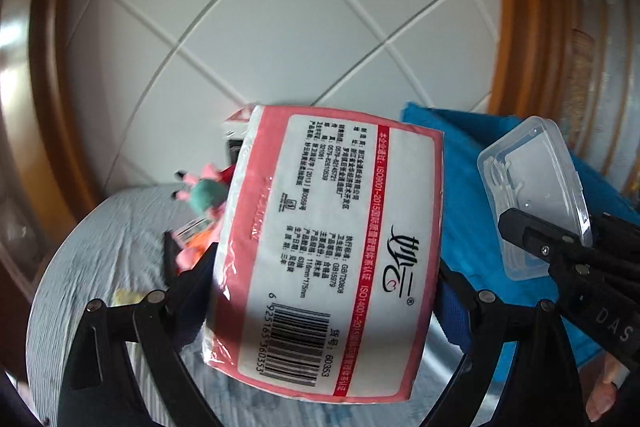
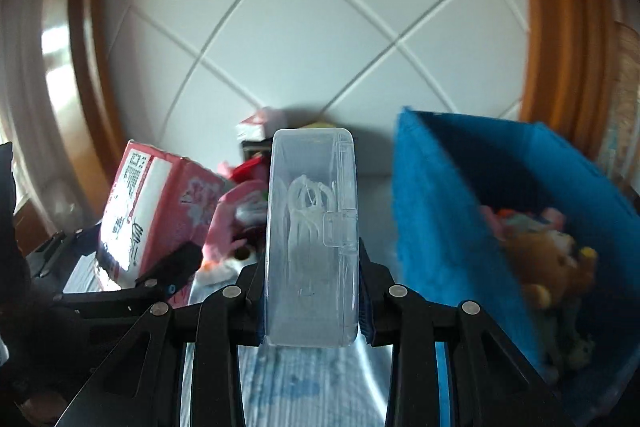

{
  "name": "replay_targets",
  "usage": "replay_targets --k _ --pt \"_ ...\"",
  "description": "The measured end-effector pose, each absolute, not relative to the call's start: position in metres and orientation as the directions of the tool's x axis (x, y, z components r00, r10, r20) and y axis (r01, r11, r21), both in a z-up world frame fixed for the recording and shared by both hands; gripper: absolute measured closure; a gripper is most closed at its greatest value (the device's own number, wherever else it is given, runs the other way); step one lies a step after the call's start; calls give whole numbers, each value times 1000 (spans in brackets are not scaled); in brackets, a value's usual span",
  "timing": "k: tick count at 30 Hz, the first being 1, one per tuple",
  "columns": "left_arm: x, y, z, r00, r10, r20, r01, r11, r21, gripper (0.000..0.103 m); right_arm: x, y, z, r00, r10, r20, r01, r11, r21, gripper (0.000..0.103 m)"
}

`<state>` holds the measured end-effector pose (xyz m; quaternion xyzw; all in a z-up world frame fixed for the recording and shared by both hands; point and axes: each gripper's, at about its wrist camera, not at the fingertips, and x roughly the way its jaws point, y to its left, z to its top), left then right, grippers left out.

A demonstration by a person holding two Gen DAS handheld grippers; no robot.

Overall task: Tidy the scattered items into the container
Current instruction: 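Carry the tissue package and clear case with both tools over the blue box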

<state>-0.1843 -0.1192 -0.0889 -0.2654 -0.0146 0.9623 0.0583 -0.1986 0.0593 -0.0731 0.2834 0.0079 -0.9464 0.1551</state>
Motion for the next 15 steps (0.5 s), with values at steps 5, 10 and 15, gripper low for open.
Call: replay_targets --k 5,10,15 --pt "-175 -44 -54 -854 247 -458 -251 -967 -53 9 -189 140 -54 -842 -166 -513 157 -986 61 71" --pt "-186 48 -29 -813 351 -464 -355 -931 -83 9 -199 238 -46 -825 -31 -565 24 -1000 19 71" --pt "-210 157 -41 -708 378 -597 -400 -911 -102 9 -236 319 -70 -720 -3 -694 25 -999 -21 71"
